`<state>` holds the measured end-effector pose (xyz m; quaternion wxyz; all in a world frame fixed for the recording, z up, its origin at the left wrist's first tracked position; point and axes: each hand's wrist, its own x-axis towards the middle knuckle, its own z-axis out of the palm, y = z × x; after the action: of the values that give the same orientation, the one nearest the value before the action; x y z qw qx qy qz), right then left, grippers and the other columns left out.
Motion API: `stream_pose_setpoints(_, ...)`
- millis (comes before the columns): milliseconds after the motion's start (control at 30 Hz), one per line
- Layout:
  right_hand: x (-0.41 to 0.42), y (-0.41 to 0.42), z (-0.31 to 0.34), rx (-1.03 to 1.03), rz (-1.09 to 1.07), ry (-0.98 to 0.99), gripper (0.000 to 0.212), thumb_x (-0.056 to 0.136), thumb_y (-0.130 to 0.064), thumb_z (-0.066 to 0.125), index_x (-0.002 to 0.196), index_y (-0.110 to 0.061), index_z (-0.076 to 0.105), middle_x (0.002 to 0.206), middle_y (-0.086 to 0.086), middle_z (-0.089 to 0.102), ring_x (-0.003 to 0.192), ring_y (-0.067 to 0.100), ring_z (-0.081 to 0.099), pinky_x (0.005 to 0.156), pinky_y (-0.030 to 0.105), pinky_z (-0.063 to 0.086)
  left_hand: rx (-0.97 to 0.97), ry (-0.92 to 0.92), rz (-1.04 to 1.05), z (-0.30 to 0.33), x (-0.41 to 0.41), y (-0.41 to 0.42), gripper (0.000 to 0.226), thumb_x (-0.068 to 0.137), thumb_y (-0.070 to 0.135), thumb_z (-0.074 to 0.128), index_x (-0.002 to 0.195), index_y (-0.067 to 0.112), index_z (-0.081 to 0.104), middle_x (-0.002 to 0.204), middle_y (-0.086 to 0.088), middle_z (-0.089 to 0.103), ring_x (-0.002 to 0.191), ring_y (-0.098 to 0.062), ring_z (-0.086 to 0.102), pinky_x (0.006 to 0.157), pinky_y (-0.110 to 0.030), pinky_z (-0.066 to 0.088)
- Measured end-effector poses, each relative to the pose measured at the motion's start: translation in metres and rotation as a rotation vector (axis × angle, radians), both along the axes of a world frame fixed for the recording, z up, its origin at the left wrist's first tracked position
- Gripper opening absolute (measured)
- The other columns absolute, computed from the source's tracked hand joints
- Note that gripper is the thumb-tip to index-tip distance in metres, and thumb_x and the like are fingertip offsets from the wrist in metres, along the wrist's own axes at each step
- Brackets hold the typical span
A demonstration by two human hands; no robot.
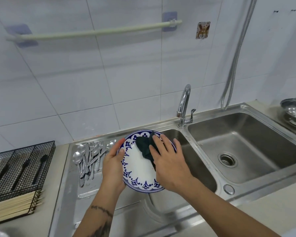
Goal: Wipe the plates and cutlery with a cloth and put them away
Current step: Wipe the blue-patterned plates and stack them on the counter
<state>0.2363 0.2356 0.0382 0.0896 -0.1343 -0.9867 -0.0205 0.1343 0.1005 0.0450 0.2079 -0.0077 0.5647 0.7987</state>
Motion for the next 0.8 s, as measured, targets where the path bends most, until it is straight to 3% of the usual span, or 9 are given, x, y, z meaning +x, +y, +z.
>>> stream_pose_setpoints(133,0.001,-0.029,0.019,-0.154,0.050,-0.115,0.077,0.086,-0.020,0.057,0.153,-0.008,0.021,0.160,0.009,0.022,0.145,0.026,0.022,0.121,0.040,0.015,0.030,-0.019,0.037,0.006,-0.012,-0.019,0.033,0.104,0.005,0.043,0.117,0.023,0.068,0.111,-0.008,0.075,0.100,-0.030,0.070,0.090,-0.050,0.056)
stream_pose_setpoints(200,-0.002,-0.044,0.027,-0.279,0.095,-0.163,0.071,0.088,-0.014,0.055,0.152,-0.011,0.025,0.159,0.006,0.024,0.141,0.026,0.030,0.116,0.041,0.028,0.047,-0.025,0.046,0.007,-0.017,-0.030,0.032,0.105,0.008,0.043,0.118,0.023,0.067,0.108,-0.006,0.076,0.099,-0.030,0.071,0.084,-0.049,0.058)
stream_pose_setpoints(267,-0.007,-0.061,0.024,-0.411,0.195,-0.196,0.065,0.092,-0.012,0.048,0.153,-0.016,0.025,0.161,0.003,0.019,0.143,0.025,0.029,0.114,0.042,0.032,0.073,-0.025,0.037,0.011,-0.020,-0.041,0.031,0.105,0.008,0.043,0.118,0.022,0.067,0.100,-0.004,0.077,0.091,-0.027,0.072,0.073,-0.043,0.060)
stream_pose_setpoints(367,-0.021,-0.083,0.011,-0.524,0.284,-0.213,0.077,0.095,-0.010,0.044,0.156,-0.034,0.005,0.165,0.003,-0.003,0.150,0.021,0.005,0.122,0.039,0.014,0.076,-0.032,0.002,0.012,-0.022,-0.057,0.032,0.105,0.007,0.043,0.118,0.019,0.069,0.100,-0.008,0.077,0.088,-0.027,0.074,0.074,-0.043,0.061)
stream_pose_setpoints(467,-0.038,-0.088,0.005,-0.351,0.152,-0.202,0.081,0.094,-0.018,0.042,0.152,-0.042,-0.010,0.163,0.005,-0.016,0.151,0.024,-0.008,0.119,0.053,-0.008,0.051,-0.016,-0.032,0.011,-0.022,-0.075,0.033,0.104,0.005,0.043,0.117,0.019,0.070,0.107,-0.012,0.076,0.096,-0.031,0.073,0.082,-0.045,0.059)
stream_pose_setpoints(533,-0.042,-0.094,0.006,-0.141,0.021,-0.222,0.077,0.092,-0.029,0.039,0.155,-0.034,-0.005,0.164,0.007,-0.006,0.151,0.027,-0.001,0.115,0.063,-0.009,0.036,-0.002,-0.017,0.012,-0.029,-0.094,0.032,0.103,0.004,0.046,0.112,0.020,0.071,0.107,-0.011,0.076,0.094,-0.028,0.072,0.081,-0.041,0.057)
stream_pose_setpoints(600,-0.039,-0.113,0.006,0.006,-0.029,-0.221,0.075,0.086,-0.033,0.041,0.154,-0.021,0.013,0.159,0.012,0.018,0.145,0.031,0.019,0.116,0.059,0.006,0.036,0.008,0.009,0.012,-0.039,-0.117,0.032,0.102,0.004,0.047,0.108,0.022,0.072,0.100,-0.006,0.077,0.089,-0.025,0.070,0.077,-0.038,0.056)
stream_pose_setpoints(700,-0.044,-0.144,0.005,-0.043,0.050,-0.073,0.062,0.083,-0.028,0.049,0.142,-0.019,0.032,0.133,0.008,0.043,0.116,0.026,0.043,0.103,0.038,0.034,0.055,0.003,-0.002,0.014,-0.050,-0.146,0.032,0.102,0.003,0.047,0.107,0.023,0.072,0.095,-0.005,0.077,0.088,-0.026,0.069,0.081,-0.042,0.056)
stream_pose_setpoints(800,-0.056,-0.162,0.009,-0.164,0.102,-0.024,0.059,0.086,-0.027,0.050,0.140,-0.028,0.027,0.121,0.004,0.049,0.102,0.026,0.052,0.087,0.037,0.044,0.043,-0.003,-0.035,0.016,-0.048,-0.167,0.032,0.102,0.003,0.047,0.107,0.023,0.072,0.100,-0.009,0.077,0.093,-0.031,0.069,0.090,-0.049,0.054)
